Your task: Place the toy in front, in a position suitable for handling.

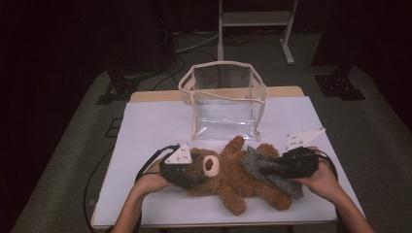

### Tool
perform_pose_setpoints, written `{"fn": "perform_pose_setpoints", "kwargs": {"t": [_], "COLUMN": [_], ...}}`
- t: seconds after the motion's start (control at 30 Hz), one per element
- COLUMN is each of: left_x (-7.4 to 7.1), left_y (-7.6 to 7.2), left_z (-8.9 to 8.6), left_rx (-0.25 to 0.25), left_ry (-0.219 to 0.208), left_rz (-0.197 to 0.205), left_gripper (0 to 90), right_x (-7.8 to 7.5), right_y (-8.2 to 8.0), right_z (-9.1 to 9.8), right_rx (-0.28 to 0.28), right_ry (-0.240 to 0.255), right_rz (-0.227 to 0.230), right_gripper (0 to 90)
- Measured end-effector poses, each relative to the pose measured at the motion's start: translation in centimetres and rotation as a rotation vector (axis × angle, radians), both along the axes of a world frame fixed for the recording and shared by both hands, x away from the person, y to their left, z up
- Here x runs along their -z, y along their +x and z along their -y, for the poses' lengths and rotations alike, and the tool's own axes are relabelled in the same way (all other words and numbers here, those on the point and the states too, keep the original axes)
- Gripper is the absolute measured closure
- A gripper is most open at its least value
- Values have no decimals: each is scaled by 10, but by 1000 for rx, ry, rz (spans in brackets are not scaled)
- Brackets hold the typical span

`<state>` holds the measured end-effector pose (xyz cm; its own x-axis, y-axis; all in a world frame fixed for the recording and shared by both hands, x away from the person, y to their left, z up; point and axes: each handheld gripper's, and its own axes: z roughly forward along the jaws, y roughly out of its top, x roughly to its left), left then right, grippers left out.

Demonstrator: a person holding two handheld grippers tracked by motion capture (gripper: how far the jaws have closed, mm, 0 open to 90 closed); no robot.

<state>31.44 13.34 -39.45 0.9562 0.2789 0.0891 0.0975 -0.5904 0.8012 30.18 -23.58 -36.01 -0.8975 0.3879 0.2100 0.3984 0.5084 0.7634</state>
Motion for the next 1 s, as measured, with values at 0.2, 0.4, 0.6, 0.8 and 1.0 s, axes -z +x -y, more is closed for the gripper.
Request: {"fn": "perform_pose_setpoints", "kwargs": {"t": [0.2, 0.4, 0.6, 0.8, 1.0], "left_x": [-7, 2, 7, 8, 10], "left_y": [0, 1, 4, 1, -4], "left_z": [-18, -30, -23, -7, 9], "left_rx": [-7, 21, 23, 46, 60], "left_ry": [13, 2, -19, -17, -20], "left_rz": [-3, -41, -54, -30, -8], "left_gripper": [169, 289, 362, 370, 371], "right_x": [13, 12, -4, -29, -32], "right_y": [6, 6, 4, 8, 17], "right_z": [0, 5, -3, -22, -53], "right_rx": [18, 34, 12, -42, -86], "right_ry": [9, -18, -27, -26, -75], "right_rz": [-17, -11, 26, 68, 59], "right_gripper": [745, 745, 746, 746, 745]}}
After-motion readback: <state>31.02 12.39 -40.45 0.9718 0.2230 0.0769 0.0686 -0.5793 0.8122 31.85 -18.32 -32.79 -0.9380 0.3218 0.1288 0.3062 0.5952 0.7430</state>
